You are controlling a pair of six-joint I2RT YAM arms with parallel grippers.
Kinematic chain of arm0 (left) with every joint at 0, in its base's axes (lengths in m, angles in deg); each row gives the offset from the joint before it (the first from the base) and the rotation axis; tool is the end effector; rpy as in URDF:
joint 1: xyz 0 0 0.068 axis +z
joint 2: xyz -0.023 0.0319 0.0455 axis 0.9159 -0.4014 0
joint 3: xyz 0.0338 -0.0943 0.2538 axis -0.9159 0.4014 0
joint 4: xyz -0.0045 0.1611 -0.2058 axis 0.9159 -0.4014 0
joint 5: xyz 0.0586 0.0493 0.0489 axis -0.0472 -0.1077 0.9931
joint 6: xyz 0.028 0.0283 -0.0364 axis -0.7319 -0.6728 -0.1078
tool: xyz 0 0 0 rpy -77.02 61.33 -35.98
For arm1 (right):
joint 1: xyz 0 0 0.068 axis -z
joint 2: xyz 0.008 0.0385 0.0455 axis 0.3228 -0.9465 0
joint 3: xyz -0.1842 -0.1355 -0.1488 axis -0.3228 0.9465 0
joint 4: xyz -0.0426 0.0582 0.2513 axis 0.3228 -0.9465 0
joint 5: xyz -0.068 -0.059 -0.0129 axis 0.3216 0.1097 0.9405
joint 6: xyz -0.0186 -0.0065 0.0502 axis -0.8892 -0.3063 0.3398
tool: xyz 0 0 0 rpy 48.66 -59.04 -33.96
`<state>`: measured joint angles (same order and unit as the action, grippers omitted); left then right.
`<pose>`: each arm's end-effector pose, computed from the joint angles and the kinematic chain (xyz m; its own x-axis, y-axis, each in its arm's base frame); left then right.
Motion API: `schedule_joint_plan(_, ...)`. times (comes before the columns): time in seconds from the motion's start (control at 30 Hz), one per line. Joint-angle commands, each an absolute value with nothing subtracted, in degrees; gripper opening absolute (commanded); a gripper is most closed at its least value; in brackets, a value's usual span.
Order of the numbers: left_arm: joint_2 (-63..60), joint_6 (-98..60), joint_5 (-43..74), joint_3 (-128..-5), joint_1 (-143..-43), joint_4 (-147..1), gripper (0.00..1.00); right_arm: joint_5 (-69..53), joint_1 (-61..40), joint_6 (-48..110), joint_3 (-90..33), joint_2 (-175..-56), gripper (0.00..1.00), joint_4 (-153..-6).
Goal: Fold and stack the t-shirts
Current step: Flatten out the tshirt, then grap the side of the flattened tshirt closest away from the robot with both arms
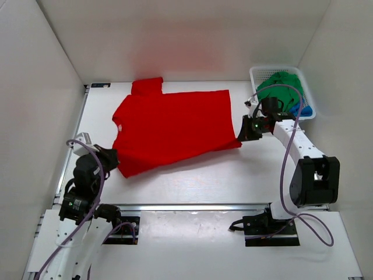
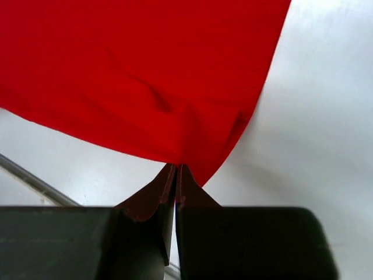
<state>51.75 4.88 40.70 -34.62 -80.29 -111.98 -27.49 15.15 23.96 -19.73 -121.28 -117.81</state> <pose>0.0922 -0.0122 0.3109 -0.2319 -0.5163 -0.8244 -0.2149 0.8538 -0.4742 0.3089 0.0362 0.2571 -0.8562 -0.0586 -0.5132 -0.2948 0.8713 0.3923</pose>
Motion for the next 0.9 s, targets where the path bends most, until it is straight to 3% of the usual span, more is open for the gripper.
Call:
schedule_joint_plan(0.0,53.77,11.60,33.02,-31.21,-79.43,-118.96,0.00,-26.19,16.46,23.83,-16.46,-116.57,0.00,-120.92)
schedule_joint_plan(0.4,55.45,11.60,32.39,-29.27,-77.59,-122.05,0.00,-24.68,14.00,26.65,-6.78,-116.65,0.00,-121.29)
schedule_joint_plan(0.87,37.80,5.54,42.24,-35.15,-79.79,-105.53,0.00,-24.51,18.04,25.59,-16.17,-127.62,0.00,-119.17)
